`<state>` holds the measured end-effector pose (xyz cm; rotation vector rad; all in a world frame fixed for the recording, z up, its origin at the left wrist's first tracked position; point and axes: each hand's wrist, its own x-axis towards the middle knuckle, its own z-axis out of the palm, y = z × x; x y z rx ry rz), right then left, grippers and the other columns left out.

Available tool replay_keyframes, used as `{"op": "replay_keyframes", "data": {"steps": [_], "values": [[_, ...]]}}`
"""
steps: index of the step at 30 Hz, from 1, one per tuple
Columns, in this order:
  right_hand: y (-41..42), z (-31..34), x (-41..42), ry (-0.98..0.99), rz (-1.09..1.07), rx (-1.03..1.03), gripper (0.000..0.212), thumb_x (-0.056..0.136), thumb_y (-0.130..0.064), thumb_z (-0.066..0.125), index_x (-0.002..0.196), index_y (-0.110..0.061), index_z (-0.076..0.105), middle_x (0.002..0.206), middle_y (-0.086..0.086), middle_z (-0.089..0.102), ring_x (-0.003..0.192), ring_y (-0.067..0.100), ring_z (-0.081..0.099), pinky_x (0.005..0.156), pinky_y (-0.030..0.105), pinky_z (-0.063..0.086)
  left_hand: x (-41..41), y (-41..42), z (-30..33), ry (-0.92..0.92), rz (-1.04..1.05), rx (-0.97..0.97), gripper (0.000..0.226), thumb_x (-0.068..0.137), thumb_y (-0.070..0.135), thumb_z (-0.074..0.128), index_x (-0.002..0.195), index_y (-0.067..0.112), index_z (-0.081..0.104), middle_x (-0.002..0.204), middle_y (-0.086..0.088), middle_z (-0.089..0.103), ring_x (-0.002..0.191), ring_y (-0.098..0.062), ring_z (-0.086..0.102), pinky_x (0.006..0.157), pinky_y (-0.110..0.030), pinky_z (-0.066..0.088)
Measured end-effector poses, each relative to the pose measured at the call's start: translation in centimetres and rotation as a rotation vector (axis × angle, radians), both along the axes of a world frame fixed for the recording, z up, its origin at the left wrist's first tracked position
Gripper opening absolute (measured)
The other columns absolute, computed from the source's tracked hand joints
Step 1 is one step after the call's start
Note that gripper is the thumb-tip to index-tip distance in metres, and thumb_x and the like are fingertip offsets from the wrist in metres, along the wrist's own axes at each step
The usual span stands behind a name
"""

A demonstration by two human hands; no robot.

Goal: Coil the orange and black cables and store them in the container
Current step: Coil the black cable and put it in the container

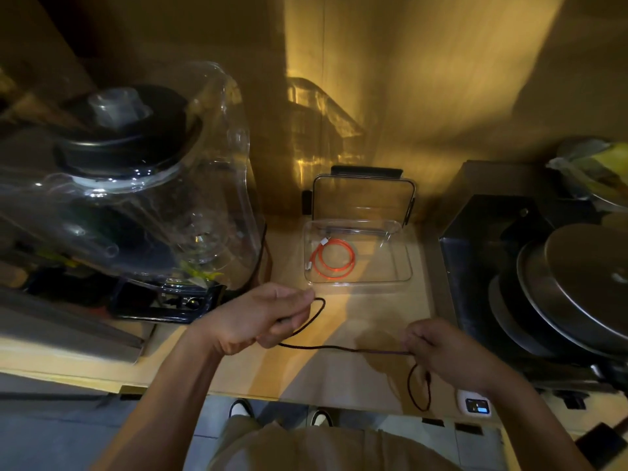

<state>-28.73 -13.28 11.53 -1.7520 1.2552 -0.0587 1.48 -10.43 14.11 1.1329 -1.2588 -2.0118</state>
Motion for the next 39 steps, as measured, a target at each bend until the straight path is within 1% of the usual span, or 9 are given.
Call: {"op": "replay_keyframes", "data": {"steps": [2, 5, 8, 11, 16, 25, 31, 35, 39], "values": [[-0.1, 0.7, 0.1, -0.058, -0.038, 0.037, 0.034, 0.097, -0.027, 0.053, 0.072, -0.008, 0.065, 0.058, -0.004, 0.049, 0.051, 0.002, 0.045, 0.049, 0.016, 0.038, -0.1, 0.2, 0.3, -0.083, -0.115, -0.046, 0.042, 0.096, 0.045, 0.046, 0.066, 0.02, 0.059, 0.046, 0.002, 0.031, 0.042, -0.012, 0.021, 0.041, -0.022, 0.019], [0.0, 1.7, 0.3, -0.022, 0.038, 0.104, 0.029, 0.096, -0.026, 0.056, 0.071, -0.022, 0.07, 0.055, -0.017, 0.061, 0.055, -0.006, 0.056, 0.055, 0.008, 0.041, -0.7, 0.6, 0.7, -0.25, -0.335, -0.123, 0.042, 0.1, 0.043, 0.045, 0.079, 0.011, 0.062, 0.05, -0.001, 0.035, 0.045, -0.014, 0.026, 0.046, -0.024, 0.024], [-0.3, 1.0, 0.5, 0.058, 0.033, 0.007, 0.026, 0.093, -0.027, 0.062, 0.069, -0.019, 0.071, 0.053, -0.02, 0.062, 0.055, -0.007, 0.057, 0.056, 0.011, 0.043, -1.6, 0.8, 0.9, -0.353, -0.476, -0.137, 0.04, 0.101, 0.041, 0.044, 0.085, 0.01, 0.064, 0.051, 0.002, 0.035, 0.045, -0.011, 0.028, 0.046, -0.023, 0.025], [-0.4, 0.2, 0.7, 0.062, -0.023, -0.102, 0.029, 0.09, -0.026, 0.066, 0.063, -0.013, 0.066, 0.052, -0.007, 0.056, 0.051, -0.001, 0.051, 0.057, 0.021, 0.045, -2.2, 1.1, 0.5, -0.33, -0.511, -0.093, 0.035, 0.102, 0.038, 0.043, 0.088, 0.011, 0.063, 0.049, 0.006, 0.034, 0.043, -0.01, 0.027, 0.044, -0.024, 0.024], [0.2, 1.5, 1.4, -0.125, -0.172, -0.014, 0.022, 0.088, -0.017, 0.068, 0.067, -0.011, 0.067, 0.048, -0.006, 0.054, 0.046, 0.001, 0.049, 0.051, 0.016, 0.044, -3.3, 1.8, -1.2, -0.283, -0.272, -0.01, 0.035, 0.104, 0.033, 0.042, 0.087, 0.01, 0.061, 0.042, 0.01, 0.036, 0.039, -0.009, 0.026, 0.046, -0.029, 0.02], [2.2, 3.5, 4.1, -0.529, -0.389, 0.248, 0.019, 0.09, 0.0, 0.061, 0.072, -0.007, 0.064, 0.045, 0.003, 0.051, 0.037, 0.012, 0.039, 0.04, 0.021, 0.032, -6.4, 2.2, -3.4, -0.179, 0.207, 0.071, 0.055, 0.099, 0.056, 0.031, 0.096, 0.013, 0.066, 0.051, 0.005, 0.03, 0.047, -0.01, 0.024, 0.045, -0.021, 0.024], [3.4, 3.0, 5.8, -0.578, -0.396, 0.229, 0.018, 0.087, -0.007, 0.067, 0.07, -0.008, 0.061, 0.047, 0.0, 0.054, 0.037, 0.01, 0.038, 0.038, 0.02, 0.031, -7.8, 2.0, -3.5, 0.023, 0.358, 0.146, 0.058, 0.097, 0.059, 0.026, 0.094, 0.014, 0.062, 0.06, 0.0, 0.028, 0.051, -0.011, 0.022, 0.05, -0.025, 0.018], [4.0, 2.8, 6.8, -0.572, -0.382, 0.168, 0.02, 0.083, -0.008, 0.073, 0.066, -0.007, 0.063, 0.054, 0.005, 0.067, 0.038, 0.01, 0.044, 0.038, 0.021, 0.034, -8.5, 2.0, -3.8, 0.017, 0.42, 0.081, 0.047, 0.091, 0.06, 0.048, 0.092, 0.017, 0.067, 0.062, -0.002, 0.04, 0.056, -0.015, 0.036, 0.056, -0.028, 0.029], [4.7, 1.9, 7.6, -0.473, -0.384, 0.044, 0.025, 0.078, -0.012, 0.078, 0.06, -0.012, 0.061, 0.049, 0.007, 0.061, 0.035, 0.009, 0.047, 0.04, 0.021, 0.039, -8.9, 2.1, -3.9, 0.079, 0.499, 0.037, 0.031, 0.09, 0.045, 0.058, 0.081, 0.016, 0.065, 0.074, -0.013, 0.041, 0.074, -0.027, 0.042, 0.072, -0.04, 0.036]]}}
